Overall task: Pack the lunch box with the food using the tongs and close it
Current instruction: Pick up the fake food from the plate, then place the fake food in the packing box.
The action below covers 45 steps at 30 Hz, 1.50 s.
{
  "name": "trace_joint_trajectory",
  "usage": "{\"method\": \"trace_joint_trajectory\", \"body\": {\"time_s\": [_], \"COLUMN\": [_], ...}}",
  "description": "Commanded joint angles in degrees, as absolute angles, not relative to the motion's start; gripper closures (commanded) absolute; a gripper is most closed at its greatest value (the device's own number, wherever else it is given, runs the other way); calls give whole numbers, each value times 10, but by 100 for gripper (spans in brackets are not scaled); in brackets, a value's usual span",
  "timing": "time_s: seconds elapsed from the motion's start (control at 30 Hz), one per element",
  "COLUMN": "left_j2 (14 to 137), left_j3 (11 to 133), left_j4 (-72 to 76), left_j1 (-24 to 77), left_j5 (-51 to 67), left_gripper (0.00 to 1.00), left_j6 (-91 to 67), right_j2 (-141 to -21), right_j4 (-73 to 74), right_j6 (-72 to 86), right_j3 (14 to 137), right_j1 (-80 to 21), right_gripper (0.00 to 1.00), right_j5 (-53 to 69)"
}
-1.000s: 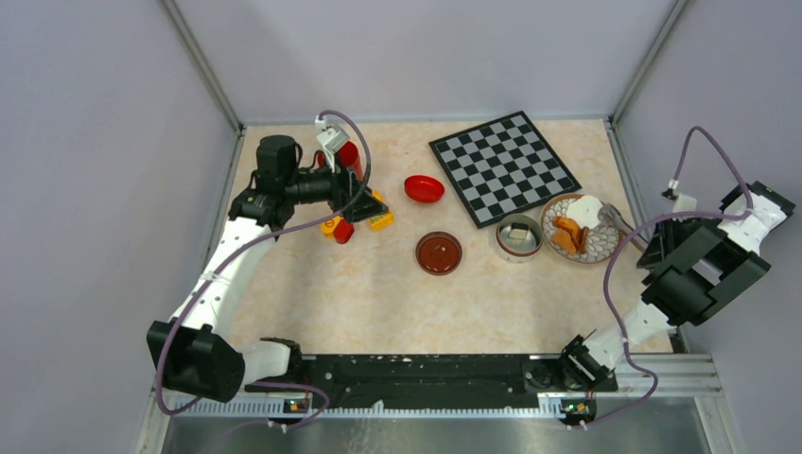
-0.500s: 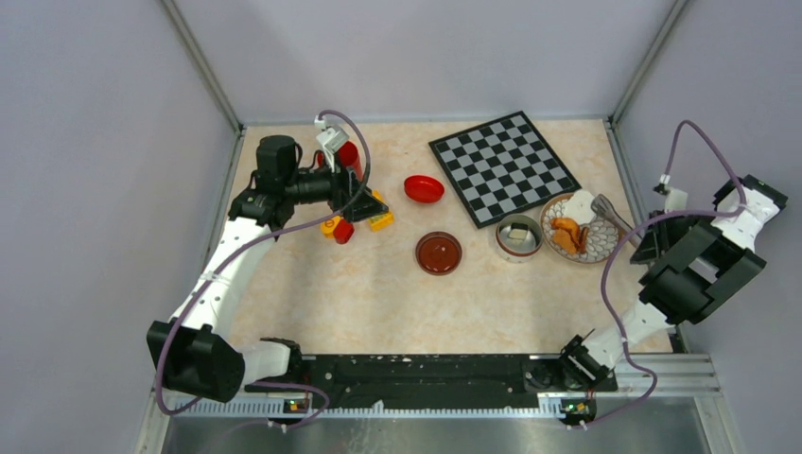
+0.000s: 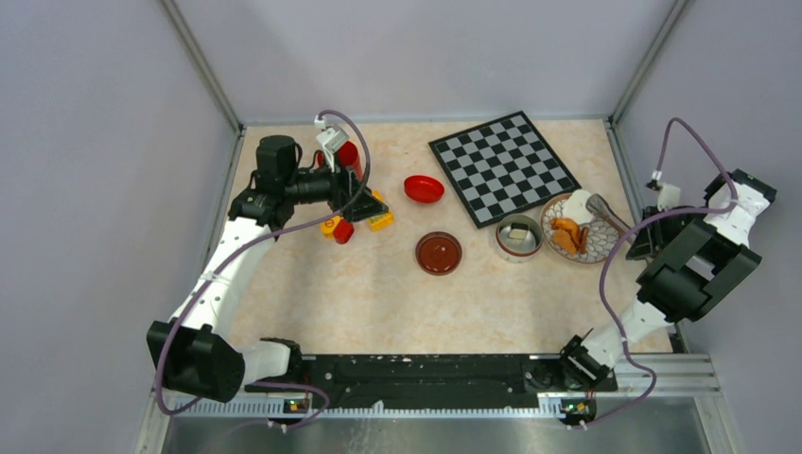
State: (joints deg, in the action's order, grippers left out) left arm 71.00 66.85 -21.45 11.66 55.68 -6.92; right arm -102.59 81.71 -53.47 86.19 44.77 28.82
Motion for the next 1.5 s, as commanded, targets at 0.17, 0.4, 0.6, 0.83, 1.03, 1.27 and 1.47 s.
{"method": "trace_joint_trajectory", "body": {"time_s": [0.17, 0.4, 0.6, 0.83, 1.03, 1.27, 1.47], "left_j2": [701, 701, 697, 698, 697, 692, 683], "left_j3": [667, 668, 666, 669, 676, 691, 689], "left_j4": [-194, -193, -193, -196, -199, -204, -195], "left_j1": [113, 113, 112, 105, 82, 26, -49], "left_j5": [562, 560, 555, 537, 526, 521, 514], "left_gripper": [1, 1, 1, 1, 1, 1, 1], "left_j6": [-69, -68, -67, -68, -70, -92, -124], "right_j2": [-984, -949, -914, -883, -883, -917, -984], "right_j4": [827, 857, 860, 860, 822, 689, 609], "right_j6": [-523, -531, -530, -492, -383, -236, -192], "right_j3": [887, 924, 933, 959, 1029, 1131, 1205], "right_j1": [419, 420, 420, 372, 231, 25, -120], "right_gripper": [95, 100, 100, 100, 100, 100, 100], "right_j5": [289, 281, 283, 349, 414, 412, 367]}}
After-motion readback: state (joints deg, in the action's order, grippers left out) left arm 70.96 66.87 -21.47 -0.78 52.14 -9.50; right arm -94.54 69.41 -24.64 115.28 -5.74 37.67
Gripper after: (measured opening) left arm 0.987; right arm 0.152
